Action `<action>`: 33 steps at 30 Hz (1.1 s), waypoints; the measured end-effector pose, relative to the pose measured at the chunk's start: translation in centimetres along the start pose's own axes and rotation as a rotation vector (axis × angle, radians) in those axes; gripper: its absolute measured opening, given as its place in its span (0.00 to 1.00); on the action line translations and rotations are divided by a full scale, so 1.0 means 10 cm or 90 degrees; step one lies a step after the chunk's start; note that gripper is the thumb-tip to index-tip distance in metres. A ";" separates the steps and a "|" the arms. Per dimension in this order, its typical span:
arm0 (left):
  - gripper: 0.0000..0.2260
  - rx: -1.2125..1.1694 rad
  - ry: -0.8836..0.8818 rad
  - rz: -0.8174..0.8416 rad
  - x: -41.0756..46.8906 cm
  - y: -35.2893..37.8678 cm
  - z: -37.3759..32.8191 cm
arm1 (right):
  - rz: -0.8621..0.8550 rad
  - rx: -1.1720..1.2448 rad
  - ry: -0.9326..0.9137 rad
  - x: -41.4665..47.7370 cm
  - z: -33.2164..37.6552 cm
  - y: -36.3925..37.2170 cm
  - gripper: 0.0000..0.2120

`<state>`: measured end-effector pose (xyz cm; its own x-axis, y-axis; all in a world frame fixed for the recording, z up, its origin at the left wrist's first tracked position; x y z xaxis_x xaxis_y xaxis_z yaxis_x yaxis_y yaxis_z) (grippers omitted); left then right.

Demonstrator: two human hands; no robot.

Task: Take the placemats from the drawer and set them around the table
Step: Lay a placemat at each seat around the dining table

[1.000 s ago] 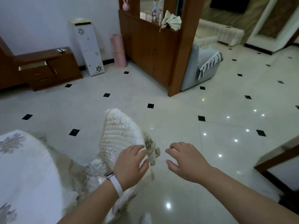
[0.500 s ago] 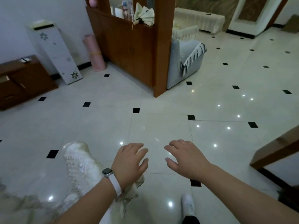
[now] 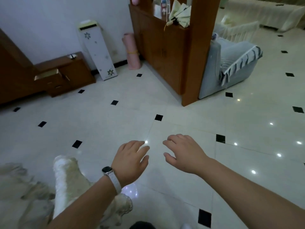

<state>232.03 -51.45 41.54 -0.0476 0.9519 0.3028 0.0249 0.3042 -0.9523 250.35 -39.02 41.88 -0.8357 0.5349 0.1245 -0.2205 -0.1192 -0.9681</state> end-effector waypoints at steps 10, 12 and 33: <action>0.15 0.016 -0.116 -0.040 0.38 0.19 0.77 | 0.021 -0.002 -0.120 1.26 -0.03 0.17 0.24; 0.15 0.015 -0.133 -0.047 0.50 0.29 1.03 | 0.031 -0.012 -0.133 1.58 -0.01 0.23 0.24; 0.14 0.014 -0.376 -0.084 0.92 0.42 4.05 | 0.096 -0.037 -0.362 4.85 1.21 0.96 0.22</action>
<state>191.25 -43.00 38.82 -0.5951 0.7223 0.3523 -0.0390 0.4119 -0.9104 201.63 -24.34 41.30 -0.9977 -0.0185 0.0659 -0.0636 -0.1042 -0.9925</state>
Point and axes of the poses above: each hand's wrist, its own x-axis towards the middle knuckle, its own y-axis out of the palm, z = x × y, the point moved 2 cm from there along x, towards the middle knuckle, and after that the axes turned 4 degrees about -z, right-handed, at the moved point
